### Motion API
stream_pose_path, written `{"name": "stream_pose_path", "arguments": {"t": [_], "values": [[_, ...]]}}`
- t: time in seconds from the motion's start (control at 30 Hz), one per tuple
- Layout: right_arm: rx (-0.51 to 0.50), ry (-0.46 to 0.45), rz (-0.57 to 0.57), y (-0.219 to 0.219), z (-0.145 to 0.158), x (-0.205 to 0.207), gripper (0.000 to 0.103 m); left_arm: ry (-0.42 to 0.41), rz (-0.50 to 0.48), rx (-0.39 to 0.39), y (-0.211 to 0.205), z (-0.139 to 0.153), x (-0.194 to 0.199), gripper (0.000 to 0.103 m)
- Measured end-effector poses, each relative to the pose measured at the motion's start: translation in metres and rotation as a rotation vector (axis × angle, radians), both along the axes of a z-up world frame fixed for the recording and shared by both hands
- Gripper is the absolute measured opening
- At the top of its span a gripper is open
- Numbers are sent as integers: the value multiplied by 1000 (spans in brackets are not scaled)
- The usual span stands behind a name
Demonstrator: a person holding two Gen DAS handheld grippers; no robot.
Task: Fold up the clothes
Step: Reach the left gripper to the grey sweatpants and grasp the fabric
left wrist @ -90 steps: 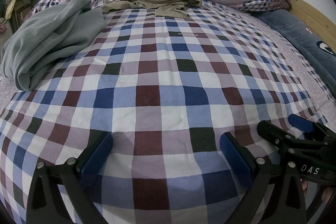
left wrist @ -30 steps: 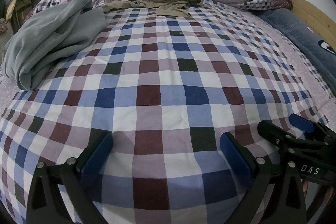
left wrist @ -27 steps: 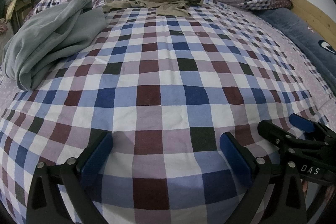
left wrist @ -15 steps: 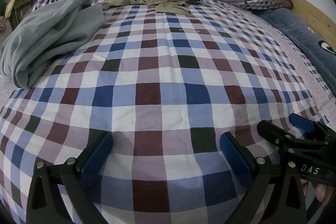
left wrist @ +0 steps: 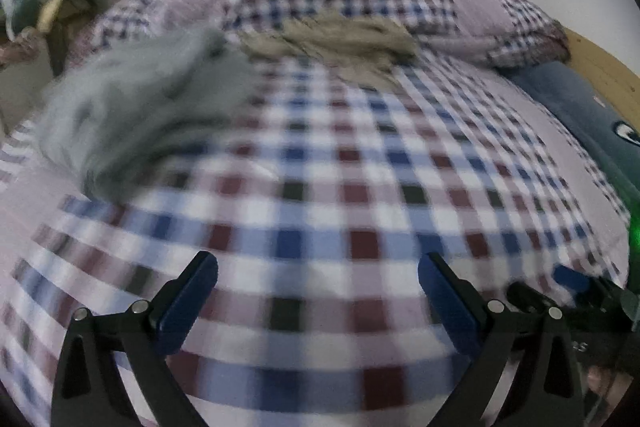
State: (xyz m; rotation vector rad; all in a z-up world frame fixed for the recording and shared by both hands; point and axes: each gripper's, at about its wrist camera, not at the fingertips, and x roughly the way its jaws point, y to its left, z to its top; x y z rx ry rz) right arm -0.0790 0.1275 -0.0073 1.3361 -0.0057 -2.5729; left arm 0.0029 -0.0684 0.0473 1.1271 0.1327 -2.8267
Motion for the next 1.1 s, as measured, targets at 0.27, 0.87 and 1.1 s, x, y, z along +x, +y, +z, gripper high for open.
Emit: {"name": "stream_pose_path", "arguments": {"t": [0.27, 0.87, 1.1], "values": [[-6, 2, 0, 7, 0, 8, 103, 73, 139, -181, -82, 17, -4, 102], [-27, 3, -1, 25, 4, 12, 103, -62, 156, -475, -116, -22, -74, 44], [-41, 5, -3, 32, 7, 18, 103, 42, 188, -193, -141, 11, -49, 15]]}}
